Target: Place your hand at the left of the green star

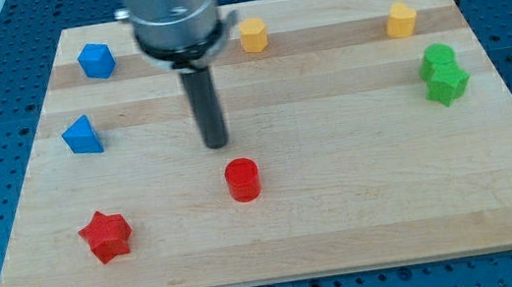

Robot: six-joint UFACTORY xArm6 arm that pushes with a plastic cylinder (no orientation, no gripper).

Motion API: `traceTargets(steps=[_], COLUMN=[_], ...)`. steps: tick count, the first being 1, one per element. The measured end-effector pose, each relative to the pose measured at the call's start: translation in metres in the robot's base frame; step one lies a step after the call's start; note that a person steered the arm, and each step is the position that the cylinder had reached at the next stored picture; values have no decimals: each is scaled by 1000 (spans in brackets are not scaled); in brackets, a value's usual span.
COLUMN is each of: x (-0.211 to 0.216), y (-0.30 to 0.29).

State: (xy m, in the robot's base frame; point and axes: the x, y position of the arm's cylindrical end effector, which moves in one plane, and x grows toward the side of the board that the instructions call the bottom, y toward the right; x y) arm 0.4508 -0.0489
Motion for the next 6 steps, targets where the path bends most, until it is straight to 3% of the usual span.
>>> traceTargets(steps=[1, 2, 4, 5, 6], x=[0, 0, 0, 26, 15], y=[13, 96, 124, 178, 181])
